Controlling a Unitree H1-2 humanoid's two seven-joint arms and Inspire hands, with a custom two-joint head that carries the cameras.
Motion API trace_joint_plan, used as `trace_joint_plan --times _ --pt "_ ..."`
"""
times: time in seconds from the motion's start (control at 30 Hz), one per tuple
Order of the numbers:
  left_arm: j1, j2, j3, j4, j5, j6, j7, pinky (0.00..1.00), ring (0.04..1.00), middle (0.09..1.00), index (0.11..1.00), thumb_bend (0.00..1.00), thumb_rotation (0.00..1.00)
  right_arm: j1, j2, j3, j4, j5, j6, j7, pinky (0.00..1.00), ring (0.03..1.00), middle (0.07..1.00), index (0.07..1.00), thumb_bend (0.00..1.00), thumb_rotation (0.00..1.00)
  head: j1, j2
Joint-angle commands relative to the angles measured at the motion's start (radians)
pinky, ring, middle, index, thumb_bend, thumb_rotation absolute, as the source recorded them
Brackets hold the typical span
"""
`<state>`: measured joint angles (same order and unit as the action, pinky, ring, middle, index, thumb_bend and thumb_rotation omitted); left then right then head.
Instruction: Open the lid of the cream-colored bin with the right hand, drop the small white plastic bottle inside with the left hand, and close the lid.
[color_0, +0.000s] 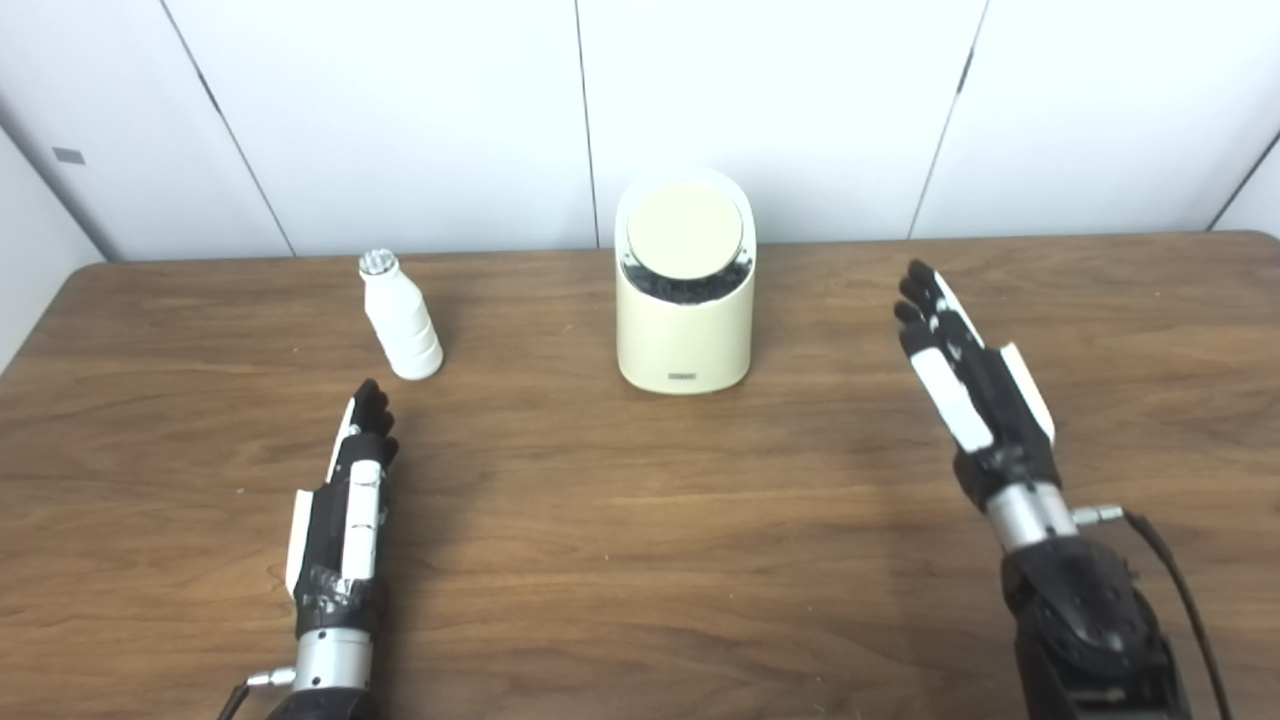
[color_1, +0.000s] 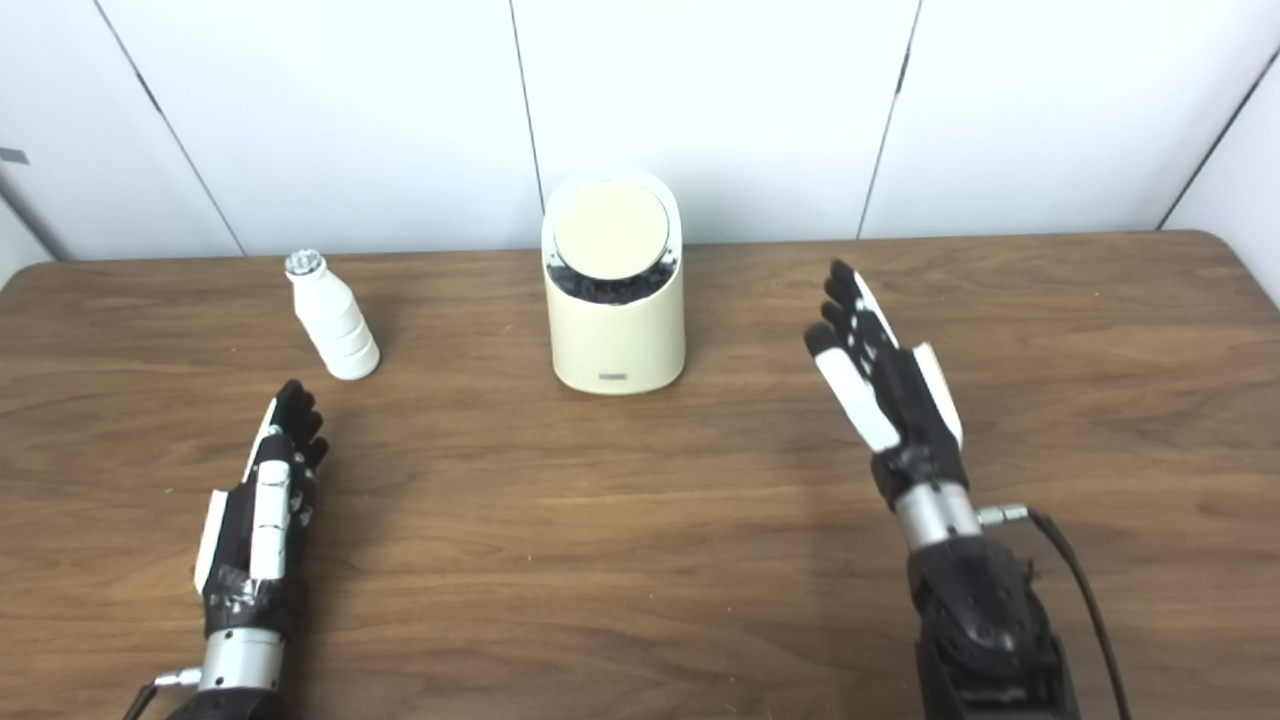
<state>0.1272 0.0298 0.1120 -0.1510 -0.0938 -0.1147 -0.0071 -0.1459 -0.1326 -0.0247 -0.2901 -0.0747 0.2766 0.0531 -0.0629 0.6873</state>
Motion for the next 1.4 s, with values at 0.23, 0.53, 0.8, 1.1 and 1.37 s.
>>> trace_joint_plan --times 0.23,0.53,0.8,1.1,1.37 --pt "0.002 -0.006 -0.006 0.025 0.002 -0.053 0.001 1.0 1.0 0.991 1.0 0.52 0.89 -0.212 -0.059 0.083 -0.004 -0.14 0.08 0.023 0.89 0.944 0.964 0.952 0.72 0.72 -0.005 -0.003" --pt "0.001 -0.016 -0.018 0.024 0.02 -0.041 0.008 1.0 1.0 0.987 1.0 0.5 0.87 -0.405 -0.074 0.164 0.153 -0.258 0.105 0.031 0.84 0.932 0.948 0.944 0.85 0.58 0.004 -0.006" --pt "-0.005 -0.023 -0.023 0.03 0.033 -0.035 0.017 1.0 1.0 0.993 1.0 0.5 0.89 -0.533 -0.072 0.217 0.312 -0.301 0.063 0.034 0.8 0.921 0.95 0.95 0.89 0.5 0.004 -0.007" --pt "0.002 -0.041 -0.025 0.019 0.031 -0.027 0.018 1.0 1.0 0.993 1.0 0.49 0.9 -0.613 -0.065 0.278 0.415 -0.372 0.05 0.03 0.79 0.904 0.935 0.935 0.9 0.46 0.011 -0.004" --pt "0.006 -0.05 -0.027 0.009 0.04 -0.021 0.021 1.0 1.0 0.993 1.0 0.5 0.9 -0.621 -0.078 0.307 0.445 -0.418 0.047 0.04 0.84 0.922 0.934 0.938 0.87 0.43 0.013 0.001"
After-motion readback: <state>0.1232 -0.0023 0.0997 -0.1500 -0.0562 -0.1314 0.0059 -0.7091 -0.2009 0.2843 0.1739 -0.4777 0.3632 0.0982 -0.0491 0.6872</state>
